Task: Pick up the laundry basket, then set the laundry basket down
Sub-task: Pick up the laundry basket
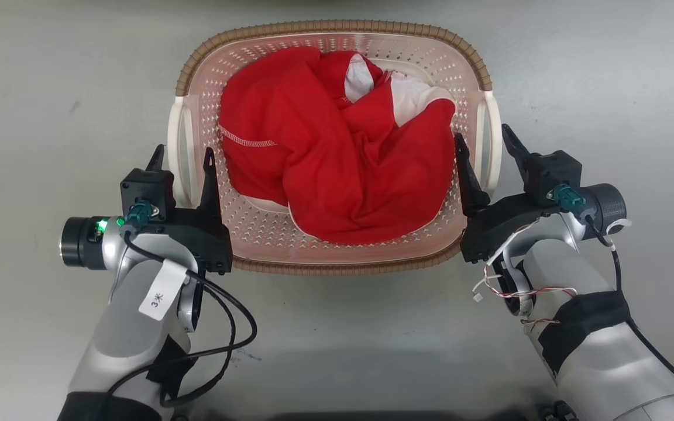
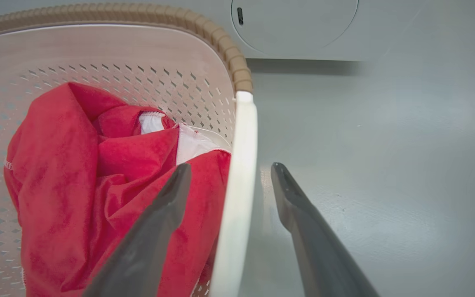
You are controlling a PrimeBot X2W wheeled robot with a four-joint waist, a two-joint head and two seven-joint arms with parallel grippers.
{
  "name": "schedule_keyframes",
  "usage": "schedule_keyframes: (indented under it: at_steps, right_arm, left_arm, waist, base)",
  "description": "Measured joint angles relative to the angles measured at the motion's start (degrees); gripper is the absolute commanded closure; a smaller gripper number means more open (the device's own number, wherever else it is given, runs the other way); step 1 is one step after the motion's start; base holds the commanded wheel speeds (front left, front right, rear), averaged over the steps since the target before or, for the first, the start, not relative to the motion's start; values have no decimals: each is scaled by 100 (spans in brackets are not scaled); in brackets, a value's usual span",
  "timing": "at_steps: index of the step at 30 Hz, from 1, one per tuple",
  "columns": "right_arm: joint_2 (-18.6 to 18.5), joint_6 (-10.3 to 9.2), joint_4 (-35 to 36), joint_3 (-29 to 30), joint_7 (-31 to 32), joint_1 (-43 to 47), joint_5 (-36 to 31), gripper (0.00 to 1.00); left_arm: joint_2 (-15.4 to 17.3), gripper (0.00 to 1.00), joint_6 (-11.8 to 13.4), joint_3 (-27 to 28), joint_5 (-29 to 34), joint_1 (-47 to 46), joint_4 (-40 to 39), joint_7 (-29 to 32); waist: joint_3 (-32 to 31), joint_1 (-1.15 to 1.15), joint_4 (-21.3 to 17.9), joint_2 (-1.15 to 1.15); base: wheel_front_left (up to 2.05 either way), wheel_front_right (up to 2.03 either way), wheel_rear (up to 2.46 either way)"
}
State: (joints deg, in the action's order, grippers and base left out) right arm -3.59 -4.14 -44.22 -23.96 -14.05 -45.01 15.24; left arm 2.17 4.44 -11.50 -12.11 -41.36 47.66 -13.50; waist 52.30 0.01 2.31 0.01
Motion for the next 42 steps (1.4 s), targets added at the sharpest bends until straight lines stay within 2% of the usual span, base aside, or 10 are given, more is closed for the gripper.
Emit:
schedule_keyframes:
  at_steps: [12, 16, 17, 18, 19, 20, 21, 22, 23, 42]
  right_arm:
    - [-3, -142, -397, -300, -12, -224, 386, 1]
    - [-7, -175, -494, -388, -4, -292, 492, 26]
    - [-7, -188, -517, -410, 11, -302, 532, 38]
    - [-7, -191, -549, -427, 18, -318, 582, 51]
    - [-7, -192, -582, -448, 36, -341, 612, 54]
    - [-8, -193, -608, -467, 36, -368, 635, 62]
    - [-10, -198, -622, -482, 36, -387, 657, 71]
    - [-10, -199, -638, -501, 36, -399, 672, 91]
    - [-10, -209, -656, -515, 35, -405, 713, 100]
    - [-35, -300, -1267, -1065, 149, -300, 1418, 100]
  left_arm:
    - [-20, 0, -94, -102, 0, -370, 600, -1]
    - [-36, 0, -122, -182, 0, -479, 766, -1]
    - [-36, 24, -146, -212, 0, -510, 812, 1]
    - [-38, 55, -147, -235, 1, -539, 850, 1]
    - [-40, 69, -149, -248, 0, -563, 890, 3]
    - [-40, 91, -151, -261, 0, -582, 936, 4]
    - [-40, 100, -159, -287, 0, -604, 977, 5]
    - [-40, 100, -199, -308, 0, -634, 1013, 15]
    - [-41, 100, -200, -323, 0, -665, 1053, 24]
    - [-46, 100, -189, -1193, -1183, -329, 1261, 140]
  waist:
    - [110, 0, 59, -1]
    - [134, 0, 72, -1]
    - [139, 0, 73, -1]
    - [144, 0, 74, -1]
    - [147, 0, 75, -1]
    - [150, 0, 76, -1]
    - [151, 0, 76, -1]
    - [152, 0, 76, -1]
    - [152, 0, 76, -1]
    - [-547, -1, 16, -1]
  base:
    - [0, 0, 0]
    - [0, 0, 0]
    - [0, 0, 0]
    - [0, 0, 0]
    - [0, 0, 0]
    - [0, 0, 0]
    - [0, 0, 0]
    - [0, 0, 0]
    - [0, 0, 0]
    - [0, 0, 0]
